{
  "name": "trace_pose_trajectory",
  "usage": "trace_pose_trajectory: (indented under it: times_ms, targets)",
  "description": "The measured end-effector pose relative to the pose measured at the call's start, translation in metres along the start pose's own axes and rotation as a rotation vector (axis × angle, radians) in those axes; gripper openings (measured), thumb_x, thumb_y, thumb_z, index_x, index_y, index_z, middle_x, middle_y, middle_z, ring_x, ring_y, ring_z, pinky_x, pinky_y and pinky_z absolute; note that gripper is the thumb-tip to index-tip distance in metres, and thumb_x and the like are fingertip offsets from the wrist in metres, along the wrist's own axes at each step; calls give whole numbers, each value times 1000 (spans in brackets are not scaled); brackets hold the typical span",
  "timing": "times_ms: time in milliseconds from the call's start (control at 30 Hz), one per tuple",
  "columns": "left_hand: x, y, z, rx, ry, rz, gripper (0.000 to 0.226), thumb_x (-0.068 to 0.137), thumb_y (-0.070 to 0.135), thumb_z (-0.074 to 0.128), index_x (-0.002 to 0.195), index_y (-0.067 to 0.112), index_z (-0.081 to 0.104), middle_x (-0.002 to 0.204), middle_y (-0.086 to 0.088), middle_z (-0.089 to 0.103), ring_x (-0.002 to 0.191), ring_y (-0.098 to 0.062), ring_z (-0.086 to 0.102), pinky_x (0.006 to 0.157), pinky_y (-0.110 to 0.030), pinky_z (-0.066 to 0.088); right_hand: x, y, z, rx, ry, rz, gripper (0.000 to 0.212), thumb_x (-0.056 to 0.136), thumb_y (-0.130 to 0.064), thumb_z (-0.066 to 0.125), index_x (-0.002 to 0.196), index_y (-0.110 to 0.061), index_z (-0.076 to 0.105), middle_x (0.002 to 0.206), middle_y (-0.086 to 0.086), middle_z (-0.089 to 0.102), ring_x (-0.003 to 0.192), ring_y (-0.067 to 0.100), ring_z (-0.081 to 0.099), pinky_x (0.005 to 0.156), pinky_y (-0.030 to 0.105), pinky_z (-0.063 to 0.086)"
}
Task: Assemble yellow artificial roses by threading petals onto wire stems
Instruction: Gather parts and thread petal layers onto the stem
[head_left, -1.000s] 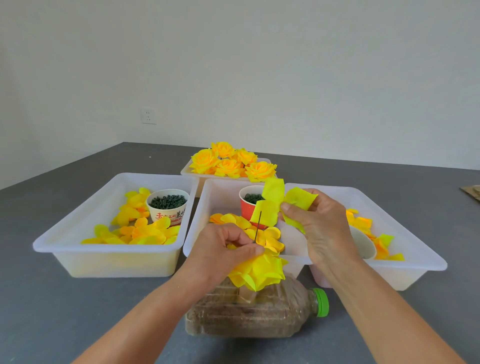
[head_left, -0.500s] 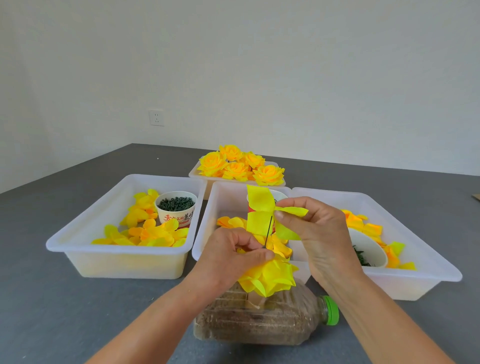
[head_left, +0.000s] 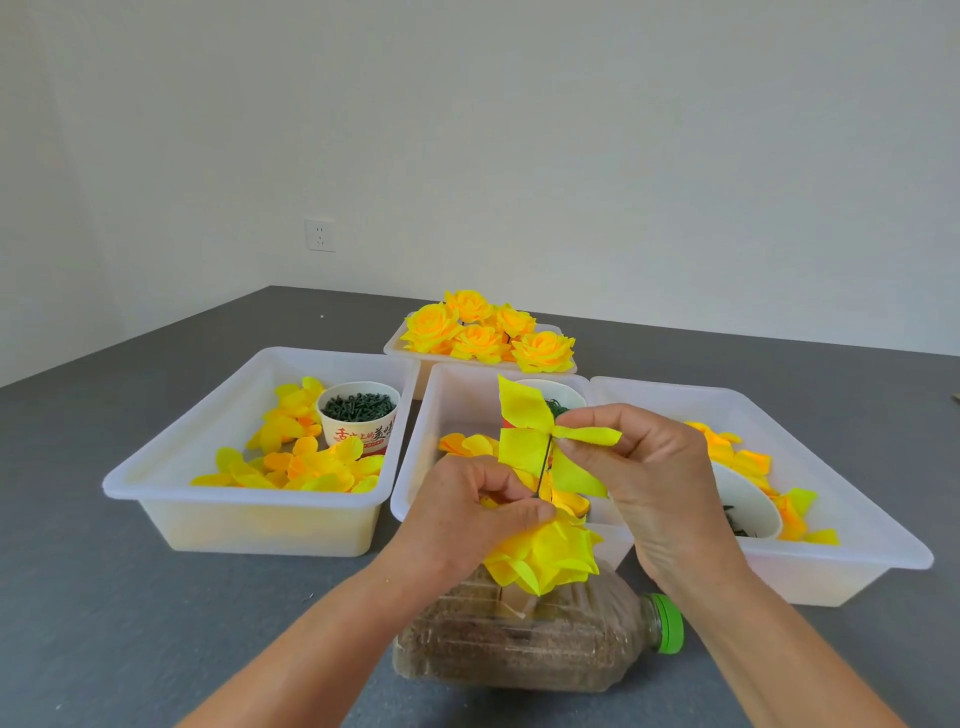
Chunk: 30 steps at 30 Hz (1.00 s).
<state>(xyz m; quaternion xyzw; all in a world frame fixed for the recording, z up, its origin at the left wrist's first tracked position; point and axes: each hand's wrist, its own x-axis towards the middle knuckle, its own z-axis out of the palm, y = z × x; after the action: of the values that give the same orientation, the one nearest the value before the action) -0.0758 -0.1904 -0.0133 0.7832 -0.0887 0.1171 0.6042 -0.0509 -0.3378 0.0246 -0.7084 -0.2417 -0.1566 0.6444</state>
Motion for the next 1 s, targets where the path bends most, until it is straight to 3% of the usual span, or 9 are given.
trace_pose_trajectory:
  times_ms: [67,133,267,500,700,833,1000]
  targets:
    - [0,0,0,-5,3,1,18,74,16,77,60,21,67,63,6,63,60,-5,53,57,-22,45,-2,1,-1,-124,-15,-100,40,72,6,71,74,-34,69,69,-21,70,68,-3,65,64,10,49]
    - [0,0,0,-12,1,4,19,74,15,77,59,22,67,61,8,63,59,-5,53,56,-21,45,-5,-1,-2,-319,-4,-269,41,72,9,70,80,-31,70,78,-22,69,80,0,65,71,12,50]
    - [1,-2,0,-11,-1,11,31,74,14,77,49,28,64,53,15,58,52,3,48,52,-13,39,-4,0,-2,-609,-51,-614,37,58,24,69,83,-3,74,89,8,72,87,22,68,78,31,50]
    - [1,0,-2,-40,-46,11,38,75,10,75,45,29,63,45,18,53,44,5,44,47,-8,34,-7,0,0,-638,-97,-573,34,62,25,65,83,0,75,89,16,66,85,25,64,71,23,46]
    - [1,-2,-6,-130,-78,-13,1,76,6,72,75,5,72,64,7,66,63,-6,60,59,-20,49,-10,1,0,-737,-74,-646,33,66,15,55,89,1,74,82,17,66,74,32,65,61,34,54]
    - [-1,-2,-9,-130,-85,-10,6,79,0,68,82,3,72,75,2,70,71,-6,63,65,-18,50,-11,5,-1,-866,-17,-723,18,74,9,59,83,1,71,78,15,68,70,34,64,68,33,45]
    - [-3,-5,-14,-117,-67,-45,15,81,-7,62,90,0,71,89,-12,71,81,-18,63,74,-32,53,-12,6,-2,-864,-10,-850,32,79,2,40,74,1,72,72,14,66,64,30,63,66,31,39]
